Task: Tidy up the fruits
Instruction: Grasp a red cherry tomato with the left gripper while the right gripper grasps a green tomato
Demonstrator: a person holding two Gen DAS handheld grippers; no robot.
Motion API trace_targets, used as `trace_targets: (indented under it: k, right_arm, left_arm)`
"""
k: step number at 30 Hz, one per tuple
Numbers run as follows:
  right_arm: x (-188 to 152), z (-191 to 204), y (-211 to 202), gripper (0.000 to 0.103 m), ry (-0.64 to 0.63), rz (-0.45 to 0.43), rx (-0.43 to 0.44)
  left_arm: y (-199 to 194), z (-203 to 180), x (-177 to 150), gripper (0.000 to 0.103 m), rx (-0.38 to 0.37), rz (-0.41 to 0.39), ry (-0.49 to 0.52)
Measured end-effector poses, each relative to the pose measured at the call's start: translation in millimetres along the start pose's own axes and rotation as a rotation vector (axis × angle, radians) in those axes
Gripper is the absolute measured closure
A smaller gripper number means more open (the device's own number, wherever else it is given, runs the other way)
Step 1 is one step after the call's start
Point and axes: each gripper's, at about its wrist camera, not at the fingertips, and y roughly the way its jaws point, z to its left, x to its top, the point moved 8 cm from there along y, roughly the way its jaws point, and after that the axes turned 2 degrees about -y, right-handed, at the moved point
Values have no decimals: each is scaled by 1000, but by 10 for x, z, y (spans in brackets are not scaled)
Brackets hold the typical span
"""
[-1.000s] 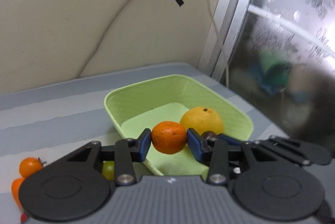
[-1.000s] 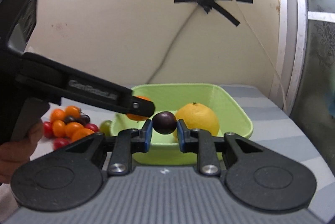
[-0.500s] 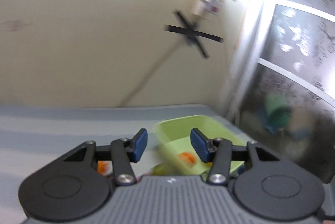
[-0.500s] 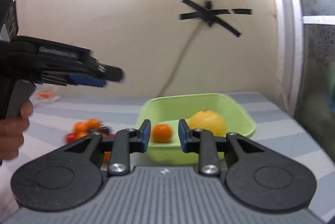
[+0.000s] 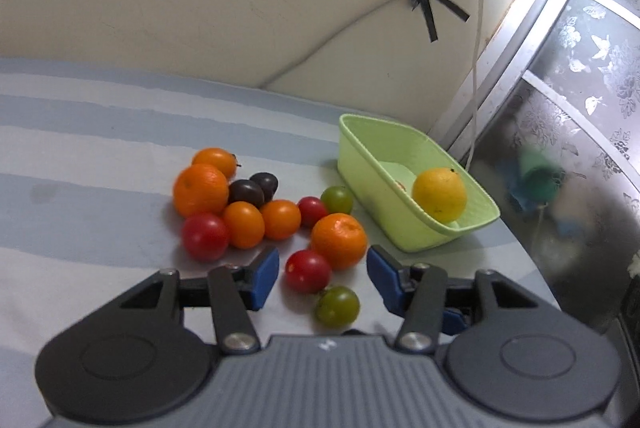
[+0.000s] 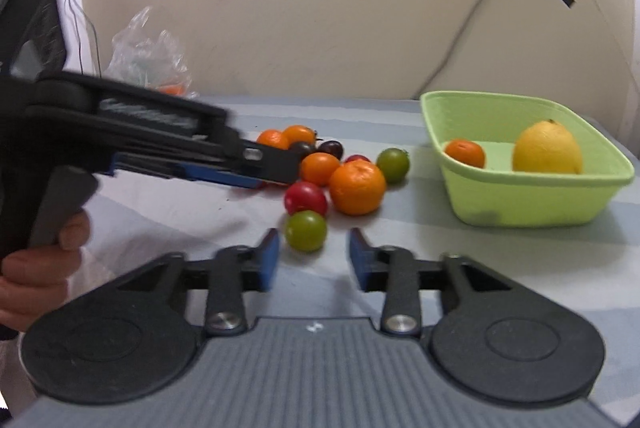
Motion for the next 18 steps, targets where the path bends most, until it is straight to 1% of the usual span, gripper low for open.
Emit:
trace_targets:
  k: [3, 7, 8, 9, 10, 11, 13, 15, 18]
  right_arm:
    - [-11, 39, 36, 55, -26, 12, -3]
    - [-11, 42, 124, 55, -34, 43, -4]
    - [-14, 40, 159, 55, -36, 53, -8]
    - [-25, 38, 193, 55, -39, 67, -11]
    - [-31, 45, 227, 57, -42, 73, -15]
    - [-30, 58, 235, 58, -53, 67, -24]
    - [-31, 83, 236, 68, -77, 63, -40]
    - [-44, 116, 224, 74, -78, 63, -33]
    - [-79, 151, 151, 75, -73, 61, -46]
  left_arm:
    - [158, -3, -28, 53, 0, 25, -4]
    - [259, -14, -79, 56, 25, 33, 26]
    - [269, -14, -102, 60, 30, 35, 31]
    - [263, -21, -119, 67, 41, 23, 48]
    - [260, -29, -130, 71, 52, 20, 63]
    - [244, -24, -140, 72, 53, 15, 67]
    - [218, -4, -149, 72, 39, 14, 41]
    - [172, 19, -160, 73, 37, 16, 21]
    - [14, 33, -202, 73, 42, 0, 21]
